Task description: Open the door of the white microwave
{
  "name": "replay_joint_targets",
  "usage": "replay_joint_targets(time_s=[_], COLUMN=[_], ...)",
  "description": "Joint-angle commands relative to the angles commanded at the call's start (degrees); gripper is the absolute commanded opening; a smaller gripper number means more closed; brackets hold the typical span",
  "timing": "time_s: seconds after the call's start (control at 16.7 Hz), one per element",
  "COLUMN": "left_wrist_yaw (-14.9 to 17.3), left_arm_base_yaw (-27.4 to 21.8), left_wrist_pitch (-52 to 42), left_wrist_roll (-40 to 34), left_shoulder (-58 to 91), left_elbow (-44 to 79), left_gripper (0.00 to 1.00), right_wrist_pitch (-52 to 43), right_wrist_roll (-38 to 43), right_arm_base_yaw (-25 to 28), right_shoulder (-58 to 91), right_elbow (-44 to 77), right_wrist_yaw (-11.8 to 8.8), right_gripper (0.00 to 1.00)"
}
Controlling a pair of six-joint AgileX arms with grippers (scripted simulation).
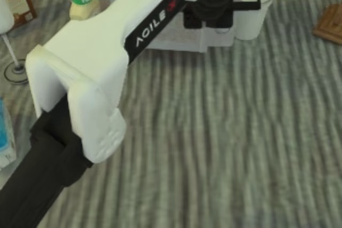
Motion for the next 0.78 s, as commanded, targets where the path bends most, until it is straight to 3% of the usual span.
replay_joint_targets(time_s=[0.78], left_wrist_yaw=[0.26], left_arm_base_yaw=[-0.52], left_wrist_pitch=[1.62], left_wrist_roll=[0.42], left_shoulder=[-1.07], left_elbow=[-2.25], left_gripper=[0.00], right_wrist_pitch=[0.00], right_wrist_roll=[0.00], right_arm_base_yaw=[0.00], right_shoulder=[0.00], right_elbow=[0.00], right_wrist_yaw=[0.00], right_gripper=[1.00])
